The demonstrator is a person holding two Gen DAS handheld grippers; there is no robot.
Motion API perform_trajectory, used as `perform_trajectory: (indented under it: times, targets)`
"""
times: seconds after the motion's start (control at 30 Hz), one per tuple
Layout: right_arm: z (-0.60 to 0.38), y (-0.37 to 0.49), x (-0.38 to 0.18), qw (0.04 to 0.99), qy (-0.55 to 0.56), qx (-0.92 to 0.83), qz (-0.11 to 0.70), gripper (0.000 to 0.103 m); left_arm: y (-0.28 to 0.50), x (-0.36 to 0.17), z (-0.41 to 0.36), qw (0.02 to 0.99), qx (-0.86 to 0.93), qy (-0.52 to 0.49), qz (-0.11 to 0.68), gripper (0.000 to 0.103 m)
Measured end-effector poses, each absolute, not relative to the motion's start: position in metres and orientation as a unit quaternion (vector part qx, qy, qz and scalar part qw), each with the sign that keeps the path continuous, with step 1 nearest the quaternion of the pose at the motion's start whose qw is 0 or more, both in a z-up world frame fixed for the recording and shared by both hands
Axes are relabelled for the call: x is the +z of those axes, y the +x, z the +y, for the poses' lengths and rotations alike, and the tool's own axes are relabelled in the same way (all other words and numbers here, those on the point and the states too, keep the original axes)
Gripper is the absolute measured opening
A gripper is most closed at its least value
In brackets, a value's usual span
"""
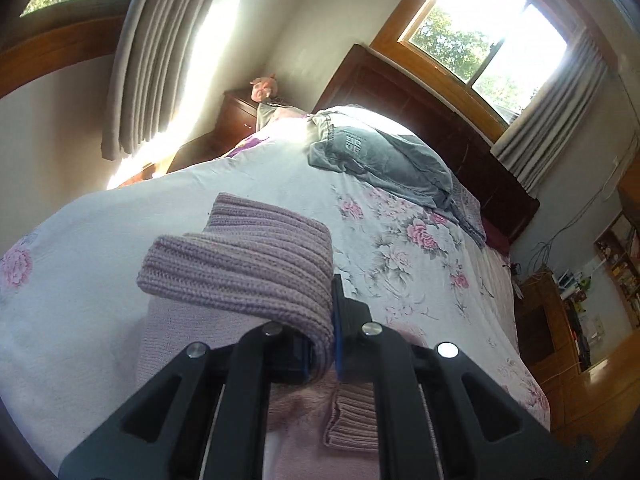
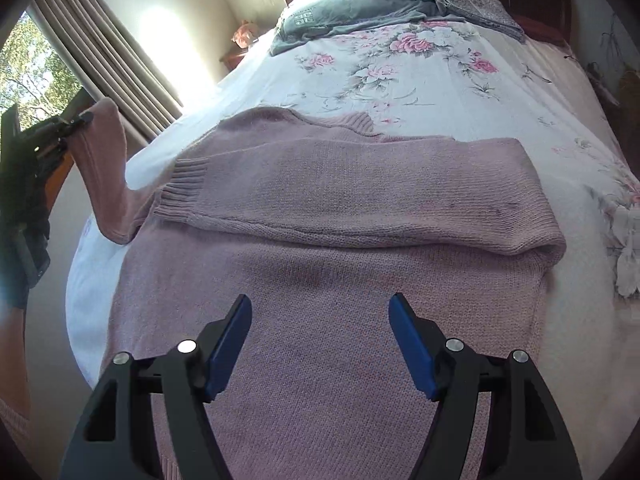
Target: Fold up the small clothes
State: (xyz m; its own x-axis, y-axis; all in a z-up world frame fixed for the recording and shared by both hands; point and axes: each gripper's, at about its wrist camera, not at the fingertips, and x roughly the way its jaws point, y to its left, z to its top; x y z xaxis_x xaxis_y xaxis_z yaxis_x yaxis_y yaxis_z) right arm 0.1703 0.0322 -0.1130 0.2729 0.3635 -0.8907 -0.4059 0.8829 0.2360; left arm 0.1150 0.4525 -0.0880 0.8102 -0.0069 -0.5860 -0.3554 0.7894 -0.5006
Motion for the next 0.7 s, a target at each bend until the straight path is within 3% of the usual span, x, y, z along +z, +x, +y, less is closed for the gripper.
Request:
perform_trajectory:
  times: [0.27, 0.6, 0.7]
  targets:
    - [-0.013, 0.172, -0.108, 0.808, 0.011, 0.225, 0.544, 0.071, 0.17, -0.097, 0.33, 0.904, 0.024, -0.274, 0.327, 0.007]
    - [-0.05, 0.175, -0.12, 0.808, 0.034, 0.206, 0.552, 0.071, 0.211, -0.171, 0.253, 0.881, -0.01, -0.227, 0.416, 0.007]
    - [-0.054, 0.178, -0.122, 0.807, 0.039, 0.203, 0.553, 0.071, 0.215, -0.192, 0.243, 0.867, -0.033, -0.219, 0.446, 0.014]
